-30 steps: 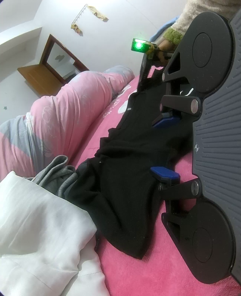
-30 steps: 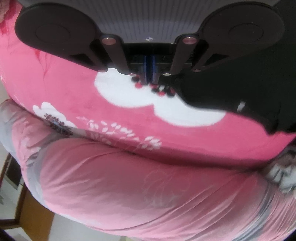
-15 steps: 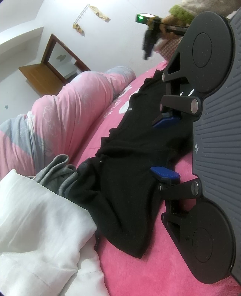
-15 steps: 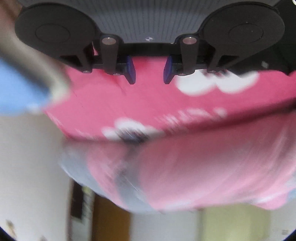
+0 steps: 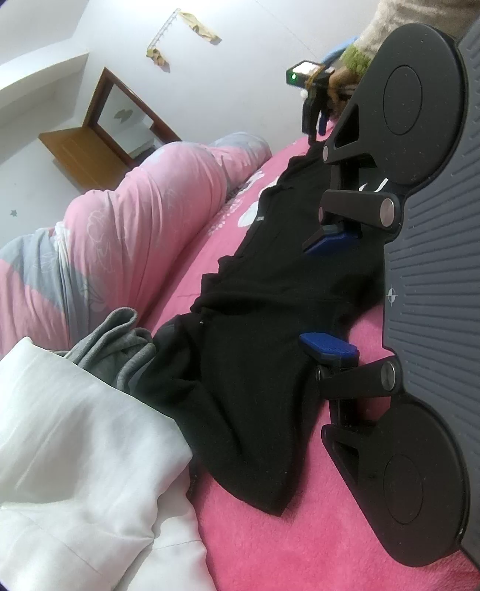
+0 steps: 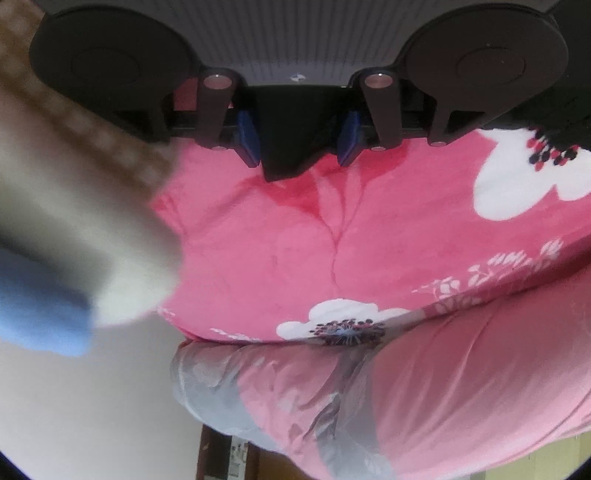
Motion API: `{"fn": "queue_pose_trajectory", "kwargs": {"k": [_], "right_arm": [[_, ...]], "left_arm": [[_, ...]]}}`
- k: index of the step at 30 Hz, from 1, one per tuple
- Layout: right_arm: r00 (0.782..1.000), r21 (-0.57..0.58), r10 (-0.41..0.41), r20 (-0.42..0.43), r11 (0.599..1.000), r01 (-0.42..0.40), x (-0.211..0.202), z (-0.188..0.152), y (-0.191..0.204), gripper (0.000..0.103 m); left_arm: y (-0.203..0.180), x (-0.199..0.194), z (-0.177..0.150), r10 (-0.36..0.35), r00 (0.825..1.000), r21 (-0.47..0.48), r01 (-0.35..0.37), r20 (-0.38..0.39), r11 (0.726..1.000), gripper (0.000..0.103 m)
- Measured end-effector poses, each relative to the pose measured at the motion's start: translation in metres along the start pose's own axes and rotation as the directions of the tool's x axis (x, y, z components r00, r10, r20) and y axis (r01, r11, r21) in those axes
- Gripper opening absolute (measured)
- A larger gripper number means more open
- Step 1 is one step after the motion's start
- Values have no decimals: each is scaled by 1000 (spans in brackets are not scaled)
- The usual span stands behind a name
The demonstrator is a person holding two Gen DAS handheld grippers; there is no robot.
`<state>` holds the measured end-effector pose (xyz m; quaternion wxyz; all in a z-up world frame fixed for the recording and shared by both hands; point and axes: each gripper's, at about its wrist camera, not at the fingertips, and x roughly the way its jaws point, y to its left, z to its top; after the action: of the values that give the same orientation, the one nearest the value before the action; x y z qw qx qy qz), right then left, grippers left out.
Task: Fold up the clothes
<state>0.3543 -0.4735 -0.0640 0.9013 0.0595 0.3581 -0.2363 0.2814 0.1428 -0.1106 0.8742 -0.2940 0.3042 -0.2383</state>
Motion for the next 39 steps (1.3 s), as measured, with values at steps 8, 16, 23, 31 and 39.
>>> {"fn": "queue_pose_trajectory", "kwargs": {"k": [8, 16, 23, 31, 39], "right_arm": [[999, 8, 1, -37, 1000, 0, 11, -5, 1, 48], [991, -212, -115, 68, 969, 127, 7, -8, 26, 1], [955, -332, -284, 91, 895, 298, 28, -22, 26, 1], [892, -546, -417, 174, 713, 440, 46, -39, 53, 2], [922, -547, -257, 289, 746, 380, -14, -13, 59, 48]], "left_arm": [[0, 0, 0, -2, 1000, -4, 2, 2, 1000, 46], [0, 0, 0, -4, 1000, -6, 4, 3, 1000, 46], [1, 0, 0, -4, 1000, -6, 4, 2, 1000, 46], [1, 0, 1, -4, 1000, -7, 4, 3, 1000, 46], [0, 0, 0, -4, 1000, -6, 4, 2, 1000, 46]]}}
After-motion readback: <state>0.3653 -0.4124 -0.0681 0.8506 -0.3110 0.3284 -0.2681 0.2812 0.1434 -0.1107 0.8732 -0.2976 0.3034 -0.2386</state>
